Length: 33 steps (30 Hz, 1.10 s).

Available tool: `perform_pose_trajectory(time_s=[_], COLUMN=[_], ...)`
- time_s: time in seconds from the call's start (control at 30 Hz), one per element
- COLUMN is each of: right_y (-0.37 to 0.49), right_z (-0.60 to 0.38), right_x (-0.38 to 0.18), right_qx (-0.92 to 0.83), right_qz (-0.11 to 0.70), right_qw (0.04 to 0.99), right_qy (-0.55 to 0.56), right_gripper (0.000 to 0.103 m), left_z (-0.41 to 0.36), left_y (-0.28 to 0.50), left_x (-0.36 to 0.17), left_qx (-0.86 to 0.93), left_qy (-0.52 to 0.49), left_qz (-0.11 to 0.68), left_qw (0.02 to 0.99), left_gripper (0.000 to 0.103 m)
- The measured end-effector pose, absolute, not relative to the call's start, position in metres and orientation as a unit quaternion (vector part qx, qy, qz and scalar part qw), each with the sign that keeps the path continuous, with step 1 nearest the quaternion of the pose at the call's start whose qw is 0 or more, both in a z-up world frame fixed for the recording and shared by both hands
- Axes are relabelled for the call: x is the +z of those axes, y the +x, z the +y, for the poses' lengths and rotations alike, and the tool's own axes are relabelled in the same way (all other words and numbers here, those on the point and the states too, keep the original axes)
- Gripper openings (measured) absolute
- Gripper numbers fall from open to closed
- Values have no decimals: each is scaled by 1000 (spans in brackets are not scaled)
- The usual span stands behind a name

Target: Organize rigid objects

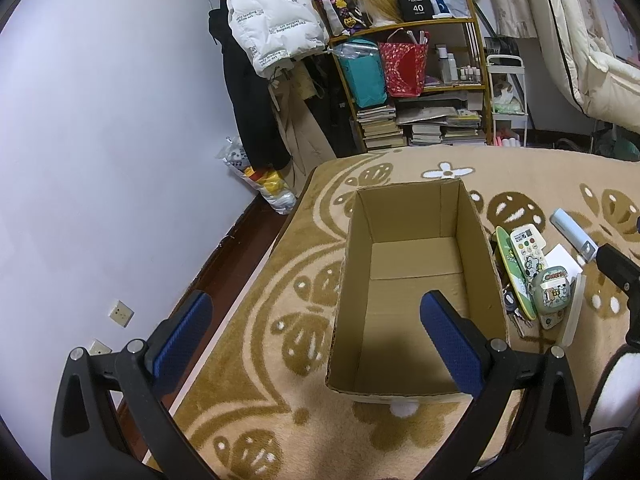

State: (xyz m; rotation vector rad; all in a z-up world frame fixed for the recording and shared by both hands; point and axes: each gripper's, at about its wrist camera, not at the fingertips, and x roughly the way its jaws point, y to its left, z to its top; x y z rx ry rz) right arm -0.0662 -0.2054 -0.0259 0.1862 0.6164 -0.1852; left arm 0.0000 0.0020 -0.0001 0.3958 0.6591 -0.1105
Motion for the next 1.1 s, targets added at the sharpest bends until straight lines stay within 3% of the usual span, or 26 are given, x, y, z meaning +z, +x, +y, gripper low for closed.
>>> perform_pose_trajectory(time_s=[1.1], right_y=[-60], right_z=[-216], right_x=[-34], right_qx=[-93], right_qz=[307], right_qw=[943], right_qy=[88], right_gripper=[103], left_z=[2], left_y=[18], left_x=[-8], left_qx=[-50], left_qy=[200], left_qz=[345], left_qw=[916], left_gripper=[103])
